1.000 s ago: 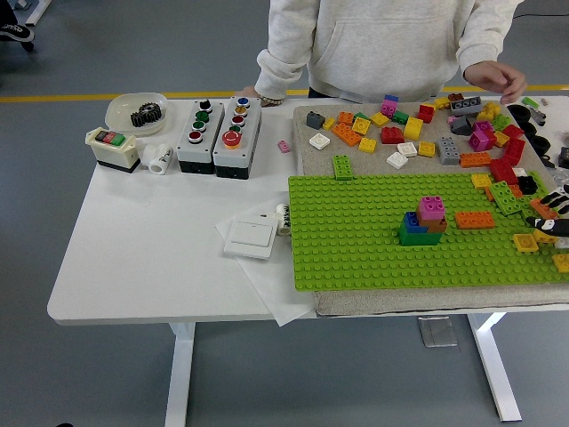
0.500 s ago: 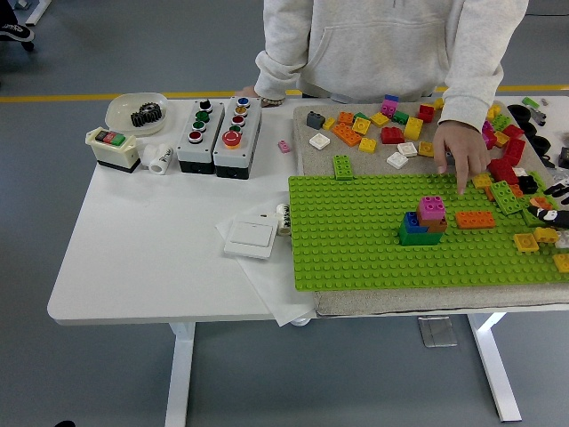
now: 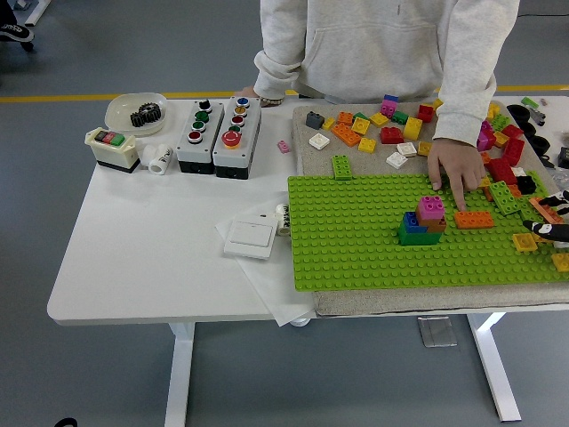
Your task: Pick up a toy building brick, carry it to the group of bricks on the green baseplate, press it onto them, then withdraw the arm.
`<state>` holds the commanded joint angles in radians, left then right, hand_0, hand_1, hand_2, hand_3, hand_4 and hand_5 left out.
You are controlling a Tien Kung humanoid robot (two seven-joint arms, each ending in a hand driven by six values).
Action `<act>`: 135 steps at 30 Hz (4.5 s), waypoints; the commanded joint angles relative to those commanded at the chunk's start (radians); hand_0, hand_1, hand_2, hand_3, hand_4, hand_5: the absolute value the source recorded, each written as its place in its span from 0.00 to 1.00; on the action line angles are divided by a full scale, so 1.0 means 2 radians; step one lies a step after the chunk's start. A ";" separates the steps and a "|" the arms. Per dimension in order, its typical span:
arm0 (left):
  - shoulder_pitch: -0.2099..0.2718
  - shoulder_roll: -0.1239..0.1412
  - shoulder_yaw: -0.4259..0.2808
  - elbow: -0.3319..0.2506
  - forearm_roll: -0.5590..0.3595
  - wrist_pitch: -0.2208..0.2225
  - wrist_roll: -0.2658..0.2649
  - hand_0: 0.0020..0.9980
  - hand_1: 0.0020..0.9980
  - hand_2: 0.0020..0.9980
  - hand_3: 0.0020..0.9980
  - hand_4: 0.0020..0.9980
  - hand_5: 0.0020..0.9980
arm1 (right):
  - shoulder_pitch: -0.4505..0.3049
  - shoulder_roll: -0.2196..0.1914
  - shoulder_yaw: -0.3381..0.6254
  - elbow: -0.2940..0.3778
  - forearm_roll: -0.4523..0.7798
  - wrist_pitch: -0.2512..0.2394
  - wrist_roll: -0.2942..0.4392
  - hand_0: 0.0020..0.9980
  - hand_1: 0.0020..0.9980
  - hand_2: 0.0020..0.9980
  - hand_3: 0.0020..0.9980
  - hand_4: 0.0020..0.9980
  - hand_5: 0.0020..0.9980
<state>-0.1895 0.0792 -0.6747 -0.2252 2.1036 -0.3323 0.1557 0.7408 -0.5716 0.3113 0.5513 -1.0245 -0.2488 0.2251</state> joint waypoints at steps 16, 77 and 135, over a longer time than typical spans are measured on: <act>0.001 0.001 -0.004 0.001 0.006 0.000 0.001 0.86 0.87 0.88 0.65 0.74 0.63 | -0.008 -0.011 0.026 0.033 -0.018 -0.016 0.002 0.65 0.68 0.73 0.73 0.88 0.50; 0.009 0.001 -0.019 0.003 0.024 0.001 0.000 0.85 0.86 0.86 0.65 0.74 0.63 | -0.044 -0.061 0.126 0.217 -0.226 -0.046 -0.039 0.47 0.59 0.69 0.67 0.87 0.49; 0.009 0.002 -0.020 0.002 0.023 -0.007 0.001 0.86 0.85 0.86 0.65 0.74 0.63 | -0.023 -0.014 0.071 0.174 -0.350 -0.086 -0.159 0.45 0.51 0.58 0.61 1.00 0.42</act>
<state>-0.1719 0.0833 -0.7153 -0.2211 2.1506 -0.3455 0.1575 0.6945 -0.6005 0.4541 0.8984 -1.7237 -0.4203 -0.0932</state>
